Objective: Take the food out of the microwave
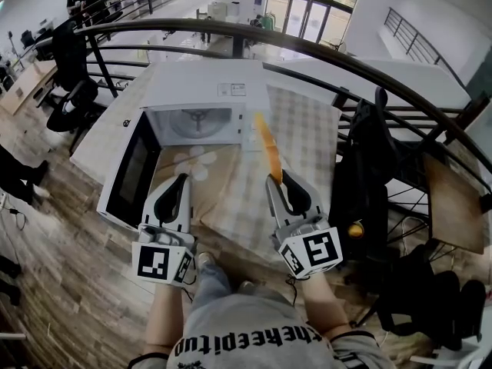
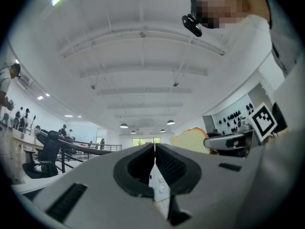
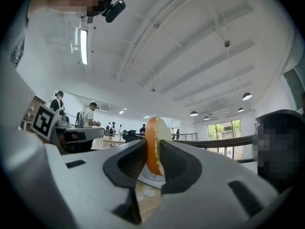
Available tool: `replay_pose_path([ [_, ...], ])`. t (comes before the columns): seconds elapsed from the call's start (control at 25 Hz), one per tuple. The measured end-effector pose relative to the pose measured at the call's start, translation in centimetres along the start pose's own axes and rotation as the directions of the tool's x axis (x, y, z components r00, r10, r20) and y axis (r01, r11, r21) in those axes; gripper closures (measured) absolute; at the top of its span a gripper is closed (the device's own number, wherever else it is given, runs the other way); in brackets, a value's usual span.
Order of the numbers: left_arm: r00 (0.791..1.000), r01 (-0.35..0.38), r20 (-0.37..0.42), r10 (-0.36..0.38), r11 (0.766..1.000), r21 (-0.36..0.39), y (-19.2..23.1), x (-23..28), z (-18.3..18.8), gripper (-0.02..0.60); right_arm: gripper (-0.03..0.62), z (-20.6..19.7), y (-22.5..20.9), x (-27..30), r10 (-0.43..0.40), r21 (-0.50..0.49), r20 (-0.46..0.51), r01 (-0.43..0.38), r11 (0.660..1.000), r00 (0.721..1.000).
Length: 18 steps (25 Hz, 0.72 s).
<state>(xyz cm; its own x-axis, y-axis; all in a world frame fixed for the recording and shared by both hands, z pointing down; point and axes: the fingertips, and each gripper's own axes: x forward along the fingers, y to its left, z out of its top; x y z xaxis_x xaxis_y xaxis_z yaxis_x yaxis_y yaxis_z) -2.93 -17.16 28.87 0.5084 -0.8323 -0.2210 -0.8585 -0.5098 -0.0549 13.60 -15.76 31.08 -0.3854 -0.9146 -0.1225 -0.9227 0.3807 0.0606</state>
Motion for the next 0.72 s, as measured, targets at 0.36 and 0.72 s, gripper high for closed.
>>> replay_pose_path([
  [0.36, 1.0, 0.011, 0.02, -0.011, 1.0, -0.004, -1.2, 0.1, 0.5, 0.571, 0.507, 0.7, -1.1, -1.2, -0.014, 0.023, 0.023, 0.014, 1.0, 1.0],
  [0.72, 1.0, -0.006, 0.024, 0.006, 1.0, -0.011, -1.0, 0.2, 0.3, 0.571, 0.507, 0.5, -1.3, -1.3, -0.015, 0.026, 0.03, 0.014, 1.0, 0.999],
])
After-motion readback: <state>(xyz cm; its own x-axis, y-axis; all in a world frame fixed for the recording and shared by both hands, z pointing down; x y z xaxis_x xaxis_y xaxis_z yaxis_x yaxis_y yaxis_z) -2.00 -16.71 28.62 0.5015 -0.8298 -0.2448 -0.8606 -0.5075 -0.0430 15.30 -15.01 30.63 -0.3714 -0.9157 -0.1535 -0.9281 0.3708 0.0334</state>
